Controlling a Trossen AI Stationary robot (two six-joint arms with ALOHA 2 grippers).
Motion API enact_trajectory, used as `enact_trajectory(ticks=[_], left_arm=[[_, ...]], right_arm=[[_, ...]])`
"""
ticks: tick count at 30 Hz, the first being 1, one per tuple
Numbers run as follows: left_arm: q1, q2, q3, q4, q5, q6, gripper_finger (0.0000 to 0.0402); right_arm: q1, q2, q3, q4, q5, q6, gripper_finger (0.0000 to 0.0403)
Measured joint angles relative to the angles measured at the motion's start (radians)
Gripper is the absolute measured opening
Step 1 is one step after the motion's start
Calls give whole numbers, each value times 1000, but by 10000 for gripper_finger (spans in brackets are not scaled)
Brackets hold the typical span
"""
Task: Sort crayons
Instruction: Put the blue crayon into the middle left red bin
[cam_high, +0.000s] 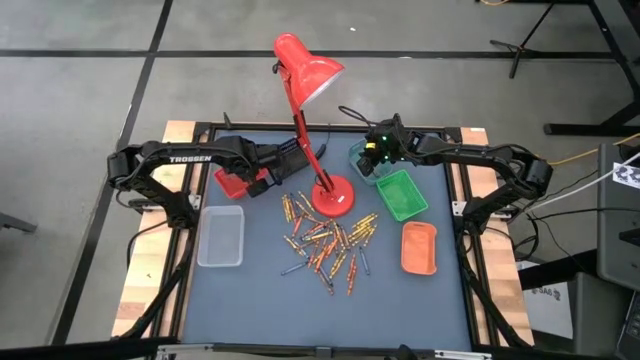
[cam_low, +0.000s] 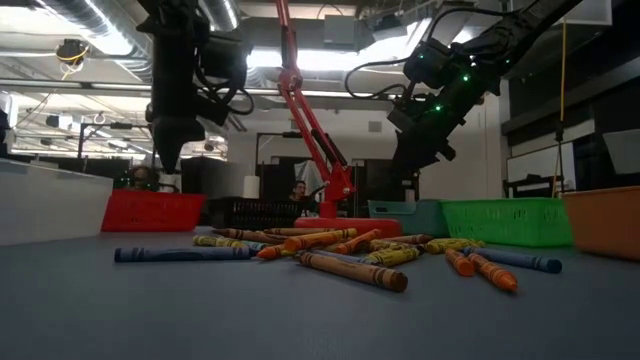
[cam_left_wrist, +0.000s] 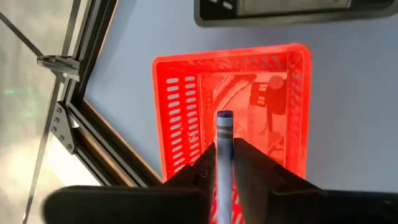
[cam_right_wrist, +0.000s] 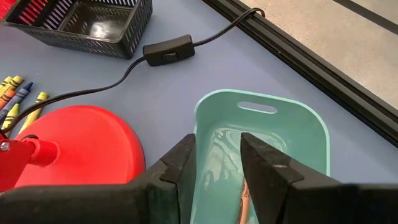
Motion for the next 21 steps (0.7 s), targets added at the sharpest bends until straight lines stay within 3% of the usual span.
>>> enact_trajectory(ticks=[5,13,21], left_arm=[[0,0,-1,42,0,-1,82],[0,0,-1,129,18,-3,88],[-14,0,-1,264,262,-2,88]], right_arm=[[0,0,0,0,0,0,124],[0,0,0,0,0,0,124],[0,0,0,0,0,0,124]])
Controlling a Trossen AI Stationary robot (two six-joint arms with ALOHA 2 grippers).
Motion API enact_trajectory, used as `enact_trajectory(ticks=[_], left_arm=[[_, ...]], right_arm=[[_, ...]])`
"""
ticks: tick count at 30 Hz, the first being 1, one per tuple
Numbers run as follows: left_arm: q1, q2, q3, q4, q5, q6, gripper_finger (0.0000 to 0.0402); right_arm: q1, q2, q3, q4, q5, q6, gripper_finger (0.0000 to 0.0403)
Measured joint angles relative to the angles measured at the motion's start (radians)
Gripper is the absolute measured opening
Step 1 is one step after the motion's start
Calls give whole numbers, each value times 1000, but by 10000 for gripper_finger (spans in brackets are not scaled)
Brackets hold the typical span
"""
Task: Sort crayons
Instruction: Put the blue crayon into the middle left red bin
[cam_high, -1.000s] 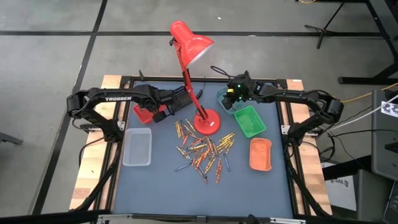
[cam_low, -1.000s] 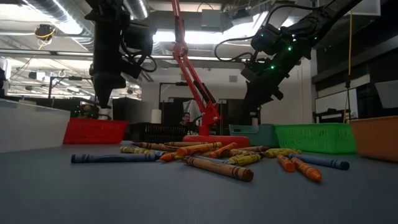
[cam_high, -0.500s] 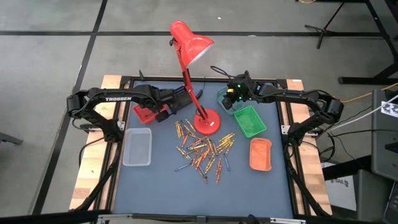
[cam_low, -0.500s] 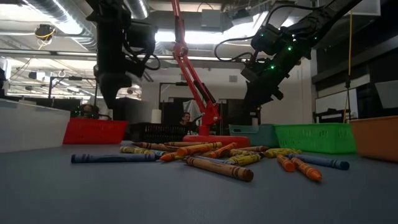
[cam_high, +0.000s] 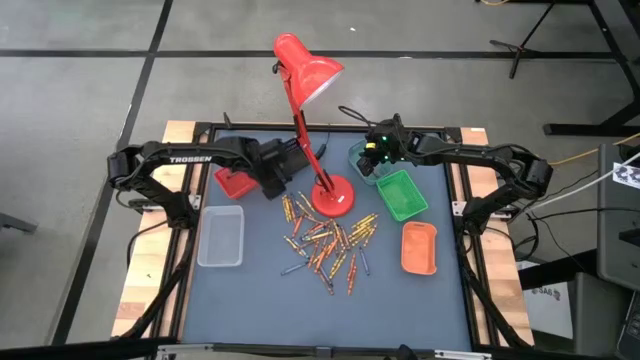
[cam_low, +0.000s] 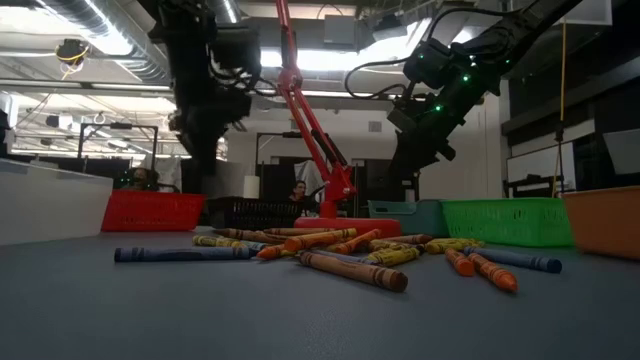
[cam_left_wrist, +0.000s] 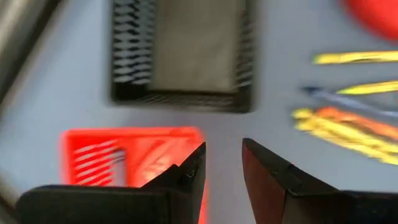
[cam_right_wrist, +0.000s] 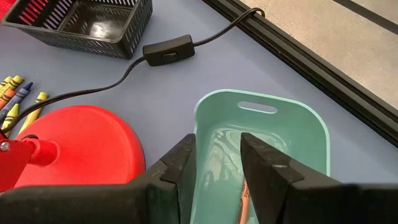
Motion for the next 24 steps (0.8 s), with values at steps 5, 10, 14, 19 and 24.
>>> enact_trajectory(ticks=[5,10,14,19,24], left_arm=[[-71,0,0,66,141,-6,88],[-204,0,0,90,165,-8,89],[-322,0,0,122,159,-40,89],[-457,0,0,186,153,-127,89],[-582,0,0,240,100,-194,89]], right_arm=[[0,0,0,0,0,0,124],[0,0,0,0,0,0,124],[0,0,0,0,0,0,124],[0,0,0,0,0,0,124],[0,0,0,0,0,0,124]])
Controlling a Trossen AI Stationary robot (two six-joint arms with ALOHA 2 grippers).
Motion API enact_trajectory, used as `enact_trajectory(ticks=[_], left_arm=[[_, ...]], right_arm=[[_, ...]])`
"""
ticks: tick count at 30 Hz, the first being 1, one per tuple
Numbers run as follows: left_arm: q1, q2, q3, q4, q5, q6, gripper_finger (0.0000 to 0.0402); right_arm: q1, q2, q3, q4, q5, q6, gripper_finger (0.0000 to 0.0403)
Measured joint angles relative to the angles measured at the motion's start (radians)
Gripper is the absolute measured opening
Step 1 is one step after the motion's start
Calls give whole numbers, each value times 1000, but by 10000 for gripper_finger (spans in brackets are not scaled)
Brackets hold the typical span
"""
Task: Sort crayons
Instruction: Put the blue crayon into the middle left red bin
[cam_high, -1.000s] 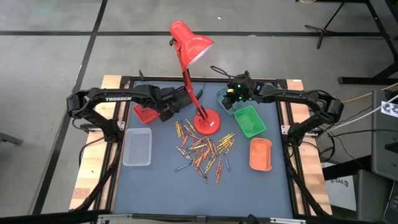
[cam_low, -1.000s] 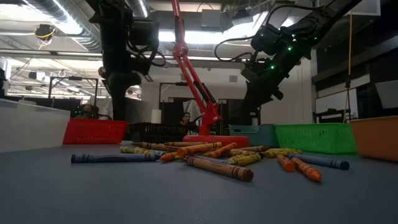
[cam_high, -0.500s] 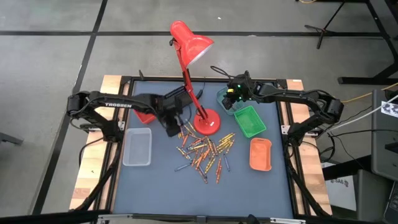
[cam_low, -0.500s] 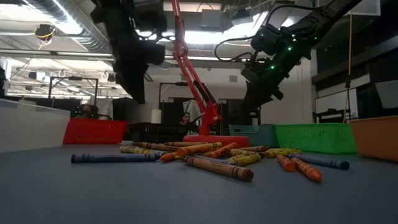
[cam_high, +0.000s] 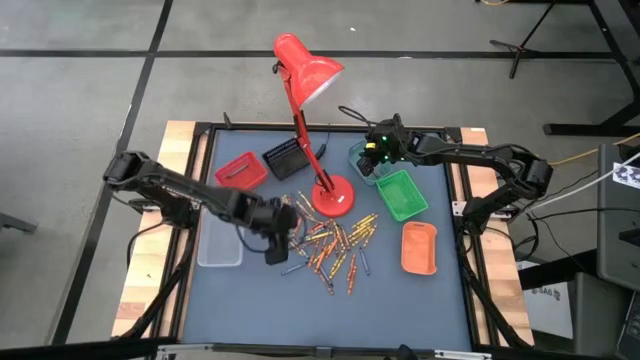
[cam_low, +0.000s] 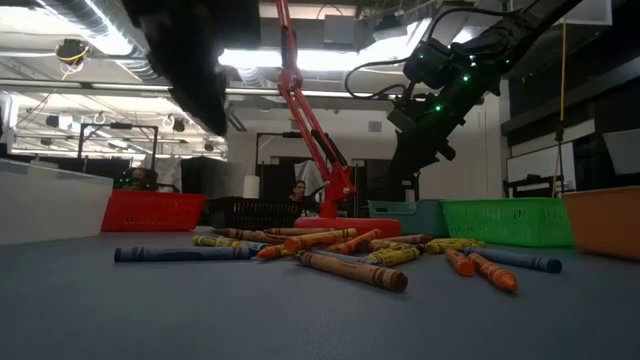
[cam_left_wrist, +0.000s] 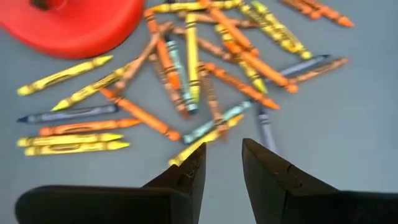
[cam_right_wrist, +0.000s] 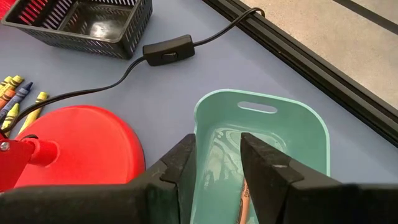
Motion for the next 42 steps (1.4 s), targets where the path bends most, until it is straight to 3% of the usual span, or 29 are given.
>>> enact_trajectory(ticks=[11,18,30,42], left_arm=[[-208,14,0,92,-187,-99,89],[-277,127,0,172,-196,-125,89],[-292,347,0,247,-237,-127,89],[-253,376,0,232,-236,-204,87]], right_arm=[[0,0,0,0,0,0,124],[0,0,0,-3,0,0,124],[0,0,0,-6,0,0,124],[0,0,0,-6,0,0,124]])
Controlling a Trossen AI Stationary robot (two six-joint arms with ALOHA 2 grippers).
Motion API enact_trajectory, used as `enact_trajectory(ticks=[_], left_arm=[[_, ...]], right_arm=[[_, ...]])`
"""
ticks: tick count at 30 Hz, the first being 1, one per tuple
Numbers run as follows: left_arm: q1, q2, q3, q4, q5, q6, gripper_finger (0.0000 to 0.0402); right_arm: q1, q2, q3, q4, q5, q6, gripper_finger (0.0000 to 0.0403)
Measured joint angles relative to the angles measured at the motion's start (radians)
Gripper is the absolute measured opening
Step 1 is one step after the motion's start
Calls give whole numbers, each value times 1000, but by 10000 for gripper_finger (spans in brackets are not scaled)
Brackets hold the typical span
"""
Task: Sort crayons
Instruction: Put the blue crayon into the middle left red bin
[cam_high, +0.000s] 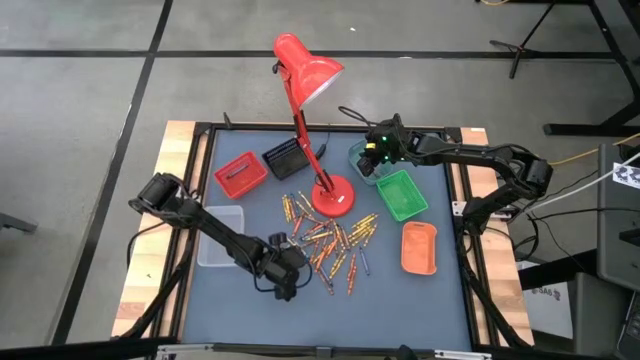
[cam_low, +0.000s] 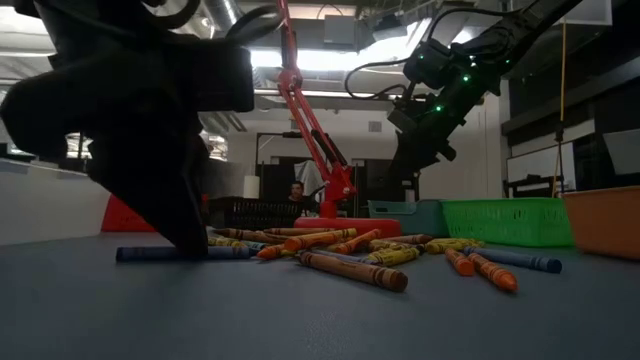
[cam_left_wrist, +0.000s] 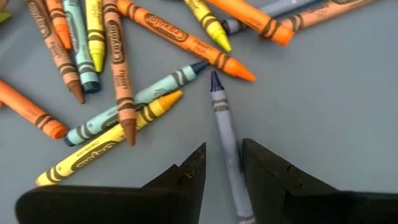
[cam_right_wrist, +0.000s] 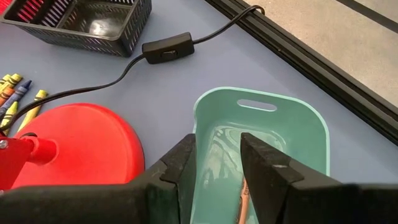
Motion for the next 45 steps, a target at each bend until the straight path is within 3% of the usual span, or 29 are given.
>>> enact_trajectory(ticks=[14,27,45], left_arm=[[19,-2,2,-38,56,0,6],[19,-2,2,-38,56,0,3],[20,-29,-2,-53,62,60,3]], right_arm=[[57,-16,0,-14,-27,-3,124],[275,-122,0,-24,-26,-3,124],[622,-125,0,-31,-27,59,124]])
